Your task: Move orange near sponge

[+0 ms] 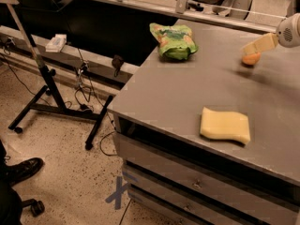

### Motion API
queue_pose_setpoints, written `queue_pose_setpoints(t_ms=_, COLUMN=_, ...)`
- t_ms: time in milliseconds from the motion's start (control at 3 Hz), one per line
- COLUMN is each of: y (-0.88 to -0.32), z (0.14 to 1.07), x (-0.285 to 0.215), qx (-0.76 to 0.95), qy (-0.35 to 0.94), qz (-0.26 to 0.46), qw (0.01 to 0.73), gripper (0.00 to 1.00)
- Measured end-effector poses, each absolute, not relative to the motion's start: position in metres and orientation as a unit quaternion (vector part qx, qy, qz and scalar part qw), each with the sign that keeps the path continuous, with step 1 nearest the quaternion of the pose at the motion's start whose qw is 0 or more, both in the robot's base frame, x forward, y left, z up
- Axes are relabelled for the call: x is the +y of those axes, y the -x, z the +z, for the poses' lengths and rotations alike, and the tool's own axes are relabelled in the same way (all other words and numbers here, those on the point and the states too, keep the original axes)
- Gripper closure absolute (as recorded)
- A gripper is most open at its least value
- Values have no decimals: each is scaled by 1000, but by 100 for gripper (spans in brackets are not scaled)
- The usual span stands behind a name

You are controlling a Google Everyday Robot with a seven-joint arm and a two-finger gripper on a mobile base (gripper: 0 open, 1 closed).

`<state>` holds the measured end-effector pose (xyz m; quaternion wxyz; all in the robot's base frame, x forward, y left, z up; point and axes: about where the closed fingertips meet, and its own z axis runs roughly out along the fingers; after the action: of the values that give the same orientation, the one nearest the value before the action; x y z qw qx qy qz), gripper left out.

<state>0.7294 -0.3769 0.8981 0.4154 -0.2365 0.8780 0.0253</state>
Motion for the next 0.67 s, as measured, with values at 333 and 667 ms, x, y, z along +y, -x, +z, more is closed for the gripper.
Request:
queue_pose_setpoints(t_ms=333, y=-731, z=887, x=-383, qx=883, qy=239, qz=21, qw=404, gripper=0)
queue_pose_setpoints(t_ms=667, y=-731, z=873, x=-380, qx=887, qy=248, qz=23, qw=388, gripper=0)
